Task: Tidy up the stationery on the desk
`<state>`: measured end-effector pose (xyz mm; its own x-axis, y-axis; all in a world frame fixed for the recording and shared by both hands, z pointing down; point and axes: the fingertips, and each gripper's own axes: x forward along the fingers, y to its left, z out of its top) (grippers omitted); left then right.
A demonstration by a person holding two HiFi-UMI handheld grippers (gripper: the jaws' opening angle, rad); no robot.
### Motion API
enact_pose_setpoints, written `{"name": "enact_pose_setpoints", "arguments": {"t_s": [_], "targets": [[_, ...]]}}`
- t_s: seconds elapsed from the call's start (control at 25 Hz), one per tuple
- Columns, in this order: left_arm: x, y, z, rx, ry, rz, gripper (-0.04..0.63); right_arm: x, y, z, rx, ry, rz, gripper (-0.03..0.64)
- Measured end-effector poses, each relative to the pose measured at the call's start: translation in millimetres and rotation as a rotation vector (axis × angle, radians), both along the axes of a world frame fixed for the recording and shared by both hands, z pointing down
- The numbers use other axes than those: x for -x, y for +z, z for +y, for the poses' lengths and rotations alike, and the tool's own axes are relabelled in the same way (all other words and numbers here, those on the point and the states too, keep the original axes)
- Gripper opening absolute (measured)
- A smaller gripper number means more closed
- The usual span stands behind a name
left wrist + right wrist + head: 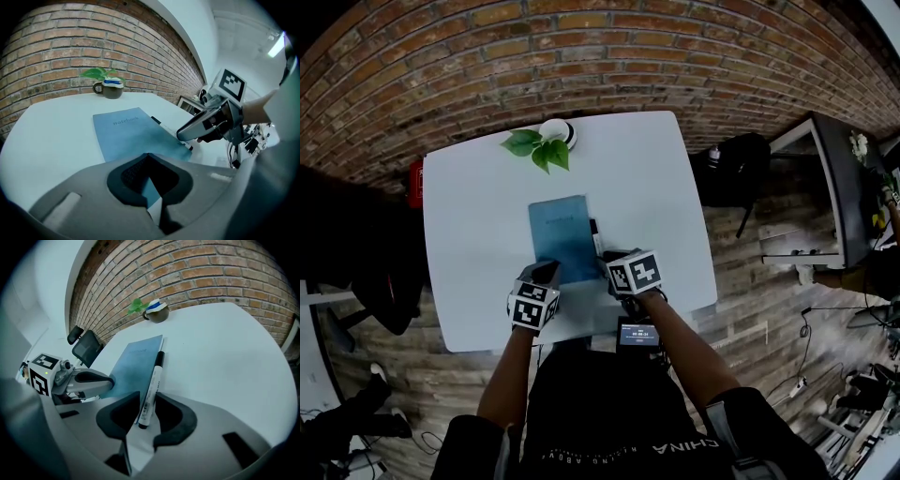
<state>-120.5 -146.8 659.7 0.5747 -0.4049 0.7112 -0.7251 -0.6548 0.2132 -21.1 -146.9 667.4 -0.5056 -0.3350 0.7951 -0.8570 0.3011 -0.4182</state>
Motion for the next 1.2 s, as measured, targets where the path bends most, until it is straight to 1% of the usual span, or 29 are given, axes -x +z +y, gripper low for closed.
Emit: {"name": "enact_pose_setpoints", "arguments": {"t_s": [0.28, 0.96, 1.2], "targets": [[-1, -3, 0, -0.004, -0.003, -0.004, 0.011, 5, -4, 3, -0.017, -0.022, -0.036, 0.109], [-5, -11, 5, -0.025, -0.004, 0.013, 0.011, -17, -14, 4, -0.063, -0.031, 0.007, 0.098], [-11, -17, 11, -0.04, -0.021, 0.038, 0.011, -28, -23, 10, -0.113, -0.058, 0.044, 0.07]]}}
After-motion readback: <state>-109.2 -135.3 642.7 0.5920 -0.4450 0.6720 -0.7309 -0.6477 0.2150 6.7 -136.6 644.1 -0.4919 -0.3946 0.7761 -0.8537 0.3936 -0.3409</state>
